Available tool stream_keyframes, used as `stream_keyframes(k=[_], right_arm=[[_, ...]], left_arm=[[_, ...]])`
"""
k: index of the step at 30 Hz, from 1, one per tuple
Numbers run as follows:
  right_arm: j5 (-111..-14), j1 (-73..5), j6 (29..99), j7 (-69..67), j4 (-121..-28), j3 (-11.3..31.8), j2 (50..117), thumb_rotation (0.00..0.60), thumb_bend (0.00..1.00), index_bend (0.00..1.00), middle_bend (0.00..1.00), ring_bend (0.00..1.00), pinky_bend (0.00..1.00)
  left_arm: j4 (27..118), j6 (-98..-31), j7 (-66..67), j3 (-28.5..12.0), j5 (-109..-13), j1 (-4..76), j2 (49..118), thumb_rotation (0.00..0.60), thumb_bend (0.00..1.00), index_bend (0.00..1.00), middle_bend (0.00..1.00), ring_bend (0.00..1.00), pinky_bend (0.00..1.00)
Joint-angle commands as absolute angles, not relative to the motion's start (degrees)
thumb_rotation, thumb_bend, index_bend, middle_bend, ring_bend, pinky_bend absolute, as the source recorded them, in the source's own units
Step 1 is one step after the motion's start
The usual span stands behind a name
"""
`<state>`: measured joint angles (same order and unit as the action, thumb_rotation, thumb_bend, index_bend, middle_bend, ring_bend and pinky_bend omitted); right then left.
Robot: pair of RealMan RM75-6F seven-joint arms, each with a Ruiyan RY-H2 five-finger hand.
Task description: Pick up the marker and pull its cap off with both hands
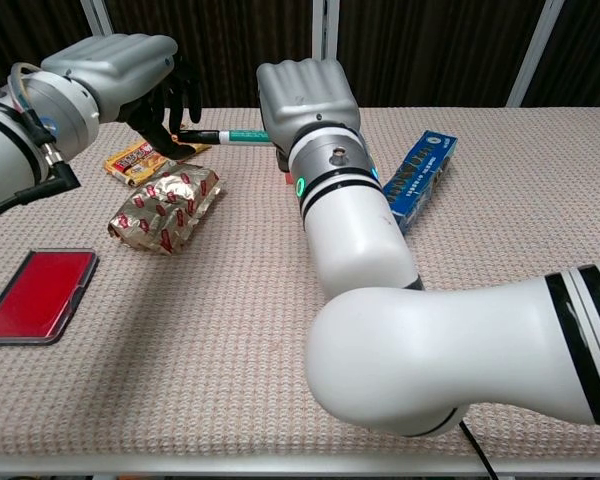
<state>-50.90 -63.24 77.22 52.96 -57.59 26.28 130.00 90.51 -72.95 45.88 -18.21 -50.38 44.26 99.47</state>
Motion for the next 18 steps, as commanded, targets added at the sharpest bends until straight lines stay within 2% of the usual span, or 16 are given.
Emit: stream_keyframes(k=[1, 18], right_arm=[[-50.12, -63.62, 77.31, 52.66, -57.41, 25.97, 130.00, 0.600, 0.33, 0.67, 0.63, 0.79, 0.89], [-48.64, -64.12, 77.48, 51.20, -57.02, 25.43, 130.00, 0.600, 0.33, 0.67, 0.63, 0.79, 0.89]], left_arm=[[90.33, -72.99, 45.61, -18.21, -50.15, 44.41, 99.67, 0.600, 0.24, 0.50, 0.57, 0.50, 0.59], [87.53, -72.99, 43.61, -18.72, -48.89, 45.55, 101.49, 0.600, 0.31, 0.55, 0.62, 0.55, 0.61]])
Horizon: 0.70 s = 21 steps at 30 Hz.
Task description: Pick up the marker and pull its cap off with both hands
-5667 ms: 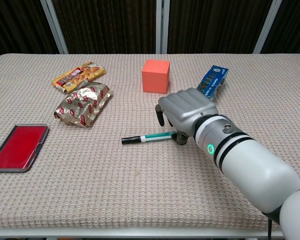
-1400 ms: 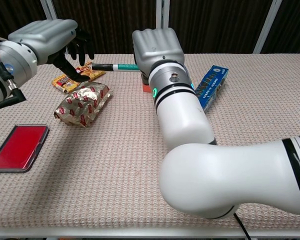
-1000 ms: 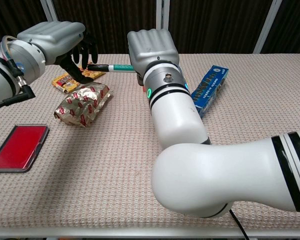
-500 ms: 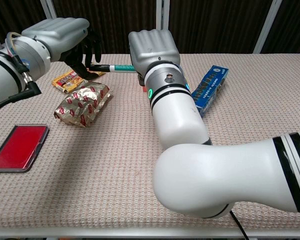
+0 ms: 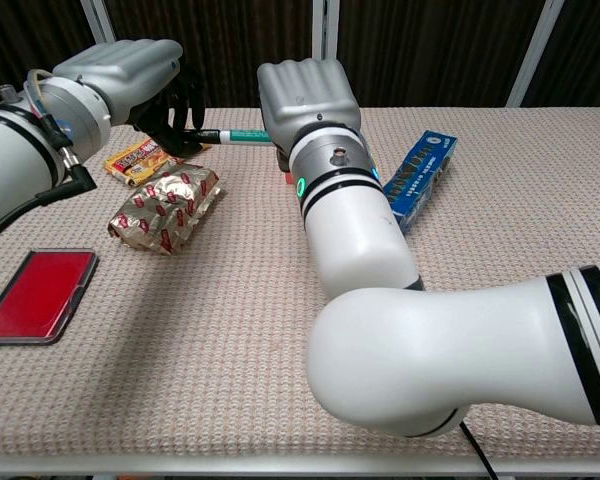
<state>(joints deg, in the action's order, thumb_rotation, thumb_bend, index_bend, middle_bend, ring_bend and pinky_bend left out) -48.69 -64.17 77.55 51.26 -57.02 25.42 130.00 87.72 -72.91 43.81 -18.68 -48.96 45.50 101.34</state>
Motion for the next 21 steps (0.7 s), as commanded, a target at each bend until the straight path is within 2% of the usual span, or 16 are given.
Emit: stream_keyframes(k=[1, 15, 21], right_arm=[[-48.65, -64.10, 77.43, 51.13, -57.00, 25.43, 130.00, 0.600, 0.33, 0.67, 0.63, 0.79, 0.89], [-50.31, -63.29, 77.92, 50.96, -56.90, 25.88, 130.00, 0.600, 0.33, 0.68, 0.64, 0.79, 0.89], [-51.75, -60.93, 78.88, 51.47, -58.30, 25.67, 128.61, 0.600, 0.33, 0.68, 0.65, 0.79, 0.89]], left_arm=[[87.40, -73.07, 43.54, -18.74, -48.89, 45.58, 101.57, 0.600, 0.31, 0.55, 0.62, 0.55, 0.61], [87.01, -73.60, 42.66, -18.71, -48.79, 45.60, 101.84, 0.600, 0.47, 0.64, 0.70, 0.62, 0.67], [87.91, -73.34, 41.80, -18.66, -48.54, 45.00, 100.43, 0.600, 0.48, 0.65, 0.71, 0.63, 0.67]])
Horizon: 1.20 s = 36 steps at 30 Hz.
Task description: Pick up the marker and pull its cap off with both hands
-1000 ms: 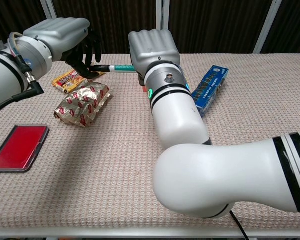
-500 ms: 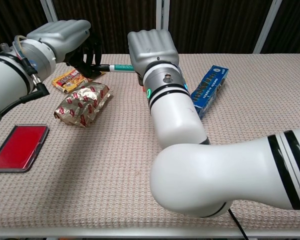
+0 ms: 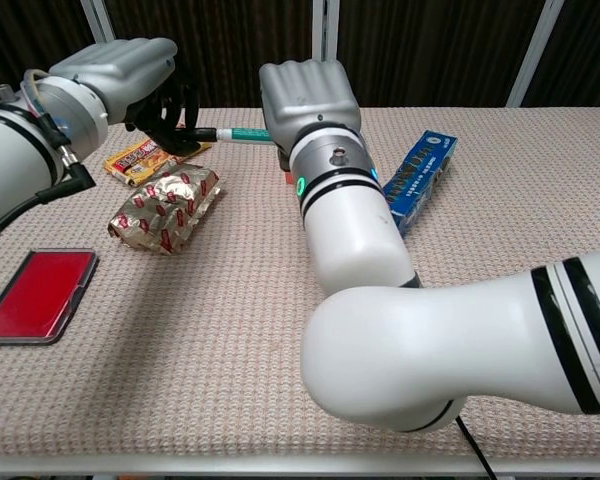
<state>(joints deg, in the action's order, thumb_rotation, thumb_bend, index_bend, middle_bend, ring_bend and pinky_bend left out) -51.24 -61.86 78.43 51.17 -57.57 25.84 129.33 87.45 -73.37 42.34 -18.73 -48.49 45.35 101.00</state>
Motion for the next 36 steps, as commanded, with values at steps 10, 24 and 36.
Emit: stream_keyframes(k=[10, 24, 36], right_arm=[[-53.68, -54.38, 81.83, 52.48, -66.21, 23.50, 123.16, 0.600, 0.33, 0.69, 0.65, 0.79, 0.89], [-59.12, -40.35, 91.29, 54.27, -85.59, 10.65, 115.52, 0.600, 0.33, 0.69, 0.65, 0.79, 0.89], [-60.57, -37.37, 88.04, 55.82, -84.36, 8.17, 116.50, 0.600, 0.33, 0.69, 0.64, 0.79, 0.89]], left_arm=[[90.44, -72.49, 37.05, -17.80, -48.84, 42.37, 96.80, 0.600, 0.48, 0.66, 0.72, 0.64, 0.68], [92.44, -71.37, 30.30, -10.57, -53.73, 37.82, 98.08, 0.600, 0.47, 0.66, 0.72, 0.64, 0.68], [91.26, -70.05, 28.98, -8.45, -55.52, 36.22, 99.29, 0.600, 0.45, 0.65, 0.70, 0.62, 0.68]])
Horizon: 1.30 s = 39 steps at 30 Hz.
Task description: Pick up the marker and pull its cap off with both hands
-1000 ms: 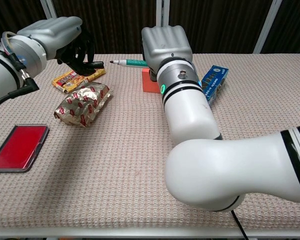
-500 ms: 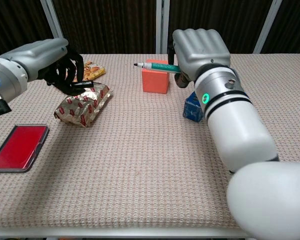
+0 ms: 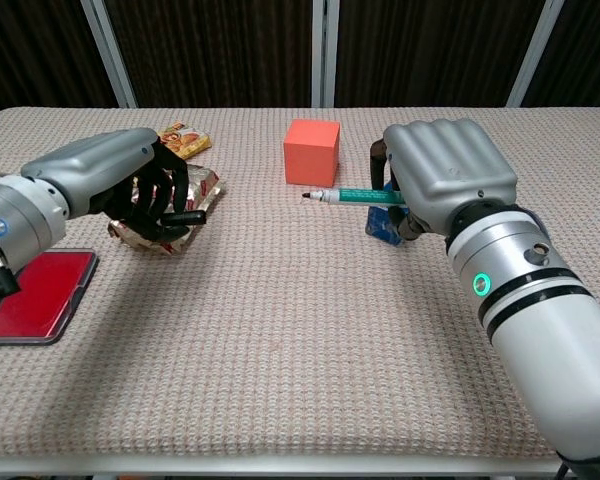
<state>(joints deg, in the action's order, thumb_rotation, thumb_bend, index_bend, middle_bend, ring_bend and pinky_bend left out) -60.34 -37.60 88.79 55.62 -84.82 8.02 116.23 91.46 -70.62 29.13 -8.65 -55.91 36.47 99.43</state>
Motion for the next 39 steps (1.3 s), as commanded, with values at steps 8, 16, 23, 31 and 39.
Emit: stream_keyframes(k=[8, 16, 23, 31, 39], right_arm=[[-58.04, -36.62, 83.63, 57.67, -85.02, 9.13, 115.94, 0.600, 0.15, 0.56, 0.54, 0.77, 0.90], [-58.99, -36.24, 82.73, 57.30, -85.36, 10.12, 115.99, 0.600, 0.04, 0.38, 0.40, 0.76, 0.90], [-63.93, -34.30, 85.93, 54.08, -89.14, 10.20, 113.01, 0.600, 0.04, 0.37, 0.41, 0.76, 0.90], [-76.05, -28.74, 90.71, 42.84, -94.26, 5.64, 98.20, 0.600, 0.05, 0.31, 0.26, 0.07, 0.15], [-77.28, -21.48, 89.73, 37.95, -100.62, -2.03, 82.70, 0.600, 0.04, 0.08, 0.08, 0.00, 0.00]], left_arm=[[89.87, -66.32, 25.17, -7.72, -55.65, 35.21, 97.91, 0.600, 0.29, 0.53, 0.54, 0.54, 0.61], [88.48, -67.19, 23.20, -8.30, -58.18, 34.37, 97.33, 0.600, 0.22, 0.43, 0.46, 0.46, 0.53], [90.15, -70.65, 22.91, -11.16, -59.80, 33.70, 95.12, 0.600, 0.20, 0.42, 0.46, 0.46, 0.50], [88.73, -79.32, 22.24, -10.08, -67.94, 29.41, 88.53, 0.600, 0.15, 0.30, 0.28, 0.16, 0.14], [88.69, -89.37, 24.20, -4.67, -73.12, 21.12, 85.35, 0.600, 0.11, 0.22, 0.13, 0.05, 0.04]])
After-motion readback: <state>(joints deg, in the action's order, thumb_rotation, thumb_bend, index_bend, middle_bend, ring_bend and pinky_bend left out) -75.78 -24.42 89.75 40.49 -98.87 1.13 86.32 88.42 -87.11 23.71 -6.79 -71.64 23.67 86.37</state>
